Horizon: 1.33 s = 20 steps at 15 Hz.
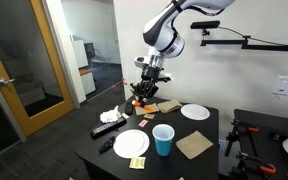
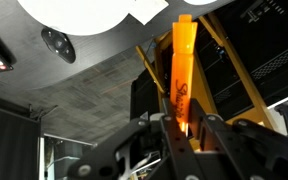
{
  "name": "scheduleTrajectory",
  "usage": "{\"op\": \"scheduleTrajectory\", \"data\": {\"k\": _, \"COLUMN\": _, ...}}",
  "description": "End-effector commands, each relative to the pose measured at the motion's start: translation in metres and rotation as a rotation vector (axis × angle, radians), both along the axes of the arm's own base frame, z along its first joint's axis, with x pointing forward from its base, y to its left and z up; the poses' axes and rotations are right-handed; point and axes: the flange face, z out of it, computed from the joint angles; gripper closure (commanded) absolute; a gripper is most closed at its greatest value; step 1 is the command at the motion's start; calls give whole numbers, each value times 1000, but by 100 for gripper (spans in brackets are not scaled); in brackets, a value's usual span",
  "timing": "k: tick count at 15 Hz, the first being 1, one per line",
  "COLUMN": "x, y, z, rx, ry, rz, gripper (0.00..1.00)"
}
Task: Move the blue cup to the left and put the orange marker inside it
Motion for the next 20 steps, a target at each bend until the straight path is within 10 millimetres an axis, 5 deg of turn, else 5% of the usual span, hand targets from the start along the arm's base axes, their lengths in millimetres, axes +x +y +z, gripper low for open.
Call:
{"op": "scheduleTrajectory", "data": {"k": 1, "x": -3, "y": -6, "z": 10, "rx": 91, "ry": -72, "rz": 120, "gripper": 95}}
{"op": "scheduleTrajectory", "data": {"k": 20, "x": -30, "y": -13, "z": 9, "rx": 353, "ry": -275, "rz": 559, "gripper": 95}}
